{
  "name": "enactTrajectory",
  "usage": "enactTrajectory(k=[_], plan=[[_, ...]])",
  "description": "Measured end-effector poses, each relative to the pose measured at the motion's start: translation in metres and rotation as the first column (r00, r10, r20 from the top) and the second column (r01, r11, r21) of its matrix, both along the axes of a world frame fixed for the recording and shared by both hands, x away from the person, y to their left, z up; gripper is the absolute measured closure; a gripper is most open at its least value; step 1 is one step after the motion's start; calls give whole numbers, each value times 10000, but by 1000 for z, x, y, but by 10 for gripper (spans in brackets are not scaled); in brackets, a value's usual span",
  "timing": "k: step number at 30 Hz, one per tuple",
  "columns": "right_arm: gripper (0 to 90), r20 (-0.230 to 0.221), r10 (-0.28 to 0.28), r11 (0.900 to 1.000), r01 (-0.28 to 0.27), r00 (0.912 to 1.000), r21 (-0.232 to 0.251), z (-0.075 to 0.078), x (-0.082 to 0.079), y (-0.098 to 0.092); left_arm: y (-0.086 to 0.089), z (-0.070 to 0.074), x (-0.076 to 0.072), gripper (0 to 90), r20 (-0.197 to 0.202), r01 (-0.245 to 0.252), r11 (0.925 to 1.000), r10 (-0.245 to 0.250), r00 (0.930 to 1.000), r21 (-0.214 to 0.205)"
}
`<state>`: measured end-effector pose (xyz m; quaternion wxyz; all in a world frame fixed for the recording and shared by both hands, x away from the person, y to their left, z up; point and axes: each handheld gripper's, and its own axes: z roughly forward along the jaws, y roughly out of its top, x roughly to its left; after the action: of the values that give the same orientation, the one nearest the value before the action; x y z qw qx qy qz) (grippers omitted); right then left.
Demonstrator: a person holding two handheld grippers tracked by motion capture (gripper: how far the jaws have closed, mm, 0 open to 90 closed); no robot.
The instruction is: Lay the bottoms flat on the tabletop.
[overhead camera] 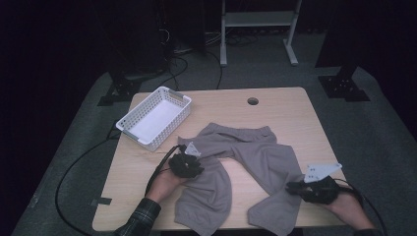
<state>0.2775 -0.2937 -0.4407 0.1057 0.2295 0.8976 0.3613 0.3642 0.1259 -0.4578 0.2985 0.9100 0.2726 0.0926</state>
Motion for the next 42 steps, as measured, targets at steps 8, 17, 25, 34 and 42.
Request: enactTrajectory(k=[8,17,25,34,42], plan=[[784,417,-832,9893,875,9957,-1163,-14,56,27,1,1,-4,728,-227,121,9999,-120,9997,60],[796,-375,283,9896,-333,9989,-1400,-21,44,38,1,2,-27,728,-420,491,9987,-484,9979,146],[795,-886,1438,9803,-1542,9856,-1239,-21,26,52,0,3,-50,727,-697,954,9953,-942,9931,137],[697,-549,1256,9916,-1270,9906,-228,-6,18,53,3,17,-68,667,-504,1092,9922,-1123,9924,-606],[648,-178,459,9958,-472,9988,-781,-16,23,54,0,6,-54,574,-219,332,9989,-339,9992,-321]])
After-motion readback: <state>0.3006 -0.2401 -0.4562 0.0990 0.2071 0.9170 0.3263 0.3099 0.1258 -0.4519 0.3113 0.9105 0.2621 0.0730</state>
